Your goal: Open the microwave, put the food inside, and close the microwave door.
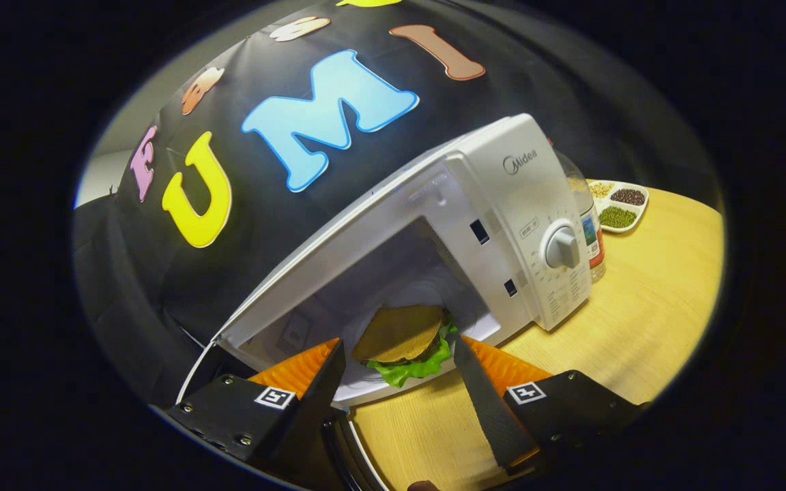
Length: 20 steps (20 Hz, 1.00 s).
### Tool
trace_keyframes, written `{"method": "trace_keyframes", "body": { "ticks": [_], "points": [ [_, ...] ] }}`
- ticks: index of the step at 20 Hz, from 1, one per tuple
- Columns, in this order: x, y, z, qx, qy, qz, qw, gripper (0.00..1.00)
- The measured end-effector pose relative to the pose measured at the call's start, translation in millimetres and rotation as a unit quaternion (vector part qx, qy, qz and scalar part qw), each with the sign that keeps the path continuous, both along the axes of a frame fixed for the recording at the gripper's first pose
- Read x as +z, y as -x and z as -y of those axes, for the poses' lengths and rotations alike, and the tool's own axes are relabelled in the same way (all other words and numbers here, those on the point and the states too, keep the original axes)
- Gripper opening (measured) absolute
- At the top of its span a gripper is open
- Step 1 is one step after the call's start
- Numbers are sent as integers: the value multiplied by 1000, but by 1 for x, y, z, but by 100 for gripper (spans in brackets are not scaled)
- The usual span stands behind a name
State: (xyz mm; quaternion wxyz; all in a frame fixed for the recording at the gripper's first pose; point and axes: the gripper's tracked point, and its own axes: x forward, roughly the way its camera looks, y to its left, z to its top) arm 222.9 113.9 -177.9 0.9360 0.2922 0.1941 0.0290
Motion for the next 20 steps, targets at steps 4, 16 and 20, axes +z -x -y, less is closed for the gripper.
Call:
{"method": "trace_keyframes", "body": {
  "ticks": [4, 16, 20],
  "points": [
    [30, 43, 1, 13, 24, 27, 999, 97],
    [101, 167, -72, 128, 105, 115, 979, 97],
    [118, 202, -101, 165, 127, 154, 966, 97]
  ]
}}
